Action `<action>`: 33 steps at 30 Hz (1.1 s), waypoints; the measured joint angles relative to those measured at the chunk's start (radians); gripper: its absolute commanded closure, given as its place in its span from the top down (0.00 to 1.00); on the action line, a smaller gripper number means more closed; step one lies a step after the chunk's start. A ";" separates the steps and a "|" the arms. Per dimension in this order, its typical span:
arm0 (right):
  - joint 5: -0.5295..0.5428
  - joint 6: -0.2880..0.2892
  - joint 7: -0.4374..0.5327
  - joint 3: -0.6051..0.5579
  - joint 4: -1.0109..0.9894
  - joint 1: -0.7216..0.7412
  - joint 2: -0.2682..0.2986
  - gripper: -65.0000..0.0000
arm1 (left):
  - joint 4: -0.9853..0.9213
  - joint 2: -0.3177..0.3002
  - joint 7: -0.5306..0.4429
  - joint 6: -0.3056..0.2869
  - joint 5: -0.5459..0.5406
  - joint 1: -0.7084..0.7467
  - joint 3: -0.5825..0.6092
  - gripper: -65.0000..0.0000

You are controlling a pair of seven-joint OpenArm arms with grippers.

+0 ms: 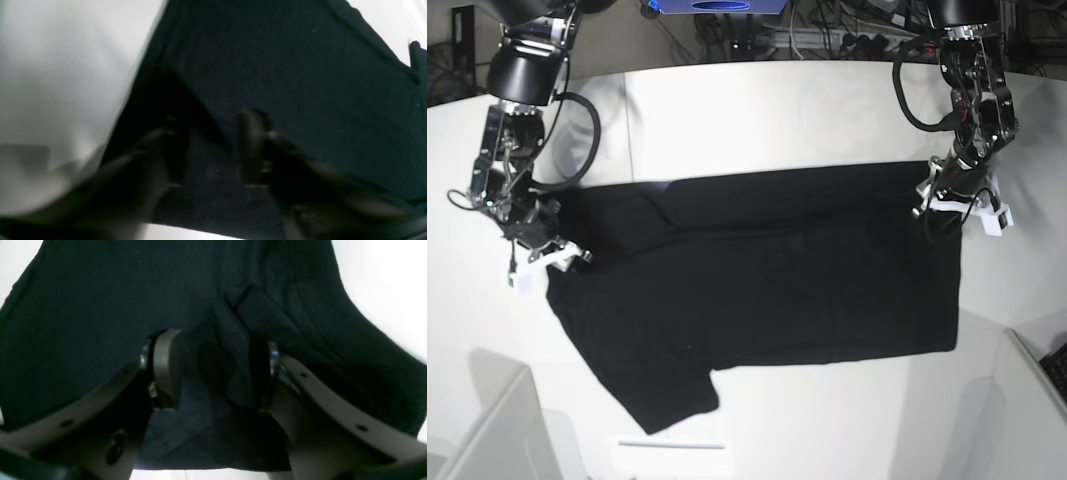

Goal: Fold the T-shirt properly
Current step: 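Lower both grippers and regrip the shirt edge below the collar, then drag the shirt toward the robot with both grippers, then release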

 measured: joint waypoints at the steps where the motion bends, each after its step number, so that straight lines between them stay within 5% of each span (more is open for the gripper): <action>1: 0.000 0.000 0.004 0.019 0.001 0.000 -0.002 0.46 | 0.007 0.000 0.000 0.000 0.000 0.001 0.000 0.73; 4: -0.001 -0.059 0.062 0.068 0.050 -0.029 -0.002 0.47 | 0.054 0.000 -0.003 0.002 0.000 0.006 0.000 0.85; 8: -0.001 -0.159 0.100 0.091 0.177 -0.116 -0.002 0.49 | 0.137 0.001 -0.006 -0.002 -0.007 0.035 -0.007 0.86; 14: 0.018 -0.225 0.106 0.111 0.342 -0.231 -0.057 0.64 | 0.180 0.065 -0.003 0.001 -0.002 0.142 -0.187 0.86; 17: 0.014 -0.246 0.091 0.212 0.352 -0.274 -0.130 0.65 | 0.181 0.072 -0.004 -0.103 -0.002 0.191 -0.239 0.85; 26: 0.011 -0.245 0.097 0.272 0.214 -0.262 -0.150 0.66 | 0.180 0.161 -0.001 -0.260 -0.002 0.256 -0.373 0.85; 33: 0.018 -0.156 0.130 0.273 0.090 -0.196 -0.127 0.65 | 0.175 0.168 -0.001 -0.258 0.001 0.260 -0.377 0.85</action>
